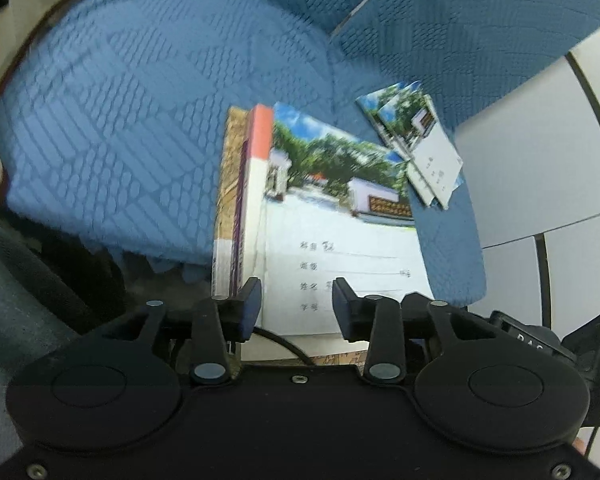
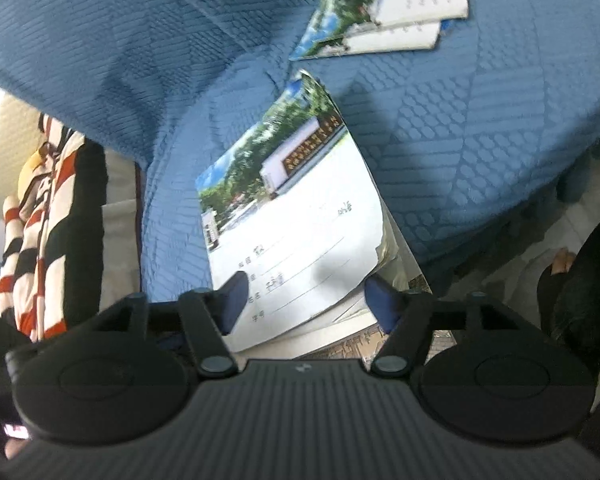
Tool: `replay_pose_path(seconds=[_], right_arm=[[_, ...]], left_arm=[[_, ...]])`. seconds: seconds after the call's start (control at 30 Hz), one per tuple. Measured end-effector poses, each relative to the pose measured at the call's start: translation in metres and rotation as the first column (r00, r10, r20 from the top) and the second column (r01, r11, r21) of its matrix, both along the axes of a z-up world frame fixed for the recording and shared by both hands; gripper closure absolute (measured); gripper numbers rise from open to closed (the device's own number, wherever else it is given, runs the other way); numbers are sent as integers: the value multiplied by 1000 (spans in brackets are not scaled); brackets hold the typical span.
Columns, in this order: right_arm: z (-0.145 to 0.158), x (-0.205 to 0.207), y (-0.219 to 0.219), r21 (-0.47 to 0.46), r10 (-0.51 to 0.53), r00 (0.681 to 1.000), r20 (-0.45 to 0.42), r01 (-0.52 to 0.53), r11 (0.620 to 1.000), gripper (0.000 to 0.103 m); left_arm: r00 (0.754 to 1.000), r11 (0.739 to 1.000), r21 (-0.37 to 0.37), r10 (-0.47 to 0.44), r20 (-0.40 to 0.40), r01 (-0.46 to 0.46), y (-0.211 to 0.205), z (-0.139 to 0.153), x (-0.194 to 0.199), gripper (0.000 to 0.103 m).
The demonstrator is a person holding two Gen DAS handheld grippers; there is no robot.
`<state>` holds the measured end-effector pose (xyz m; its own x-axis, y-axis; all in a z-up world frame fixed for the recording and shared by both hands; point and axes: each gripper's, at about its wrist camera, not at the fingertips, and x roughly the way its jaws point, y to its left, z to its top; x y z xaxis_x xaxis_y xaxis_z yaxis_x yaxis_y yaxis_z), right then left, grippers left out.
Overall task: Organize objects
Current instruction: 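Lower the held postcards onto the book stack and open both grippers, then withdraw both open grippers and move them toward the remaining postcards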
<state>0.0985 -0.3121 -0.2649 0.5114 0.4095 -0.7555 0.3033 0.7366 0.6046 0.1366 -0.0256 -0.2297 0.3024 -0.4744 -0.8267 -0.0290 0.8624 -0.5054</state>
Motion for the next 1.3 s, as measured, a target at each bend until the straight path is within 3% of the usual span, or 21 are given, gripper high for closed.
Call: replay_pose_path(seconds=[0.13,0.37,0.5,0.67,0.83,1.03,1.23,1.3], right_arm=[[21,-7,-4,-26,29,998,48,-27,999,34],[79,-14,-12,-137,81,976,204,-53,989,34],[108,-20,-17,-186,101,956,274,-51,981,34],[130,-31,-24,-235,120,936,330,-41,971,34],[143,-47,-35,-294,122,923,365,-10,956,34],[148,-64,-51,-319,103,920,378,25,947,34],[143,-74,-69,-354,81,920,384,65,933,27],[140,-75,-75,-359,72,922,381,75,930,27]], left_arm=[[997,999,35,-23,76,21,-7,25,-5,61],[981,997,55,-58,186,48,-25,69,-16,59],[957,992,113,-84,279,54,-39,95,-28,57],[931,990,125,-104,351,64,-59,123,-40,57],[901,988,132,-131,412,84,-79,144,-53,55],[889,989,116,-138,436,96,-98,151,-67,51],[884,988,101,-147,443,114,-112,145,-69,35],[879,986,110,-161,449,124,-119,145,-69,25]])
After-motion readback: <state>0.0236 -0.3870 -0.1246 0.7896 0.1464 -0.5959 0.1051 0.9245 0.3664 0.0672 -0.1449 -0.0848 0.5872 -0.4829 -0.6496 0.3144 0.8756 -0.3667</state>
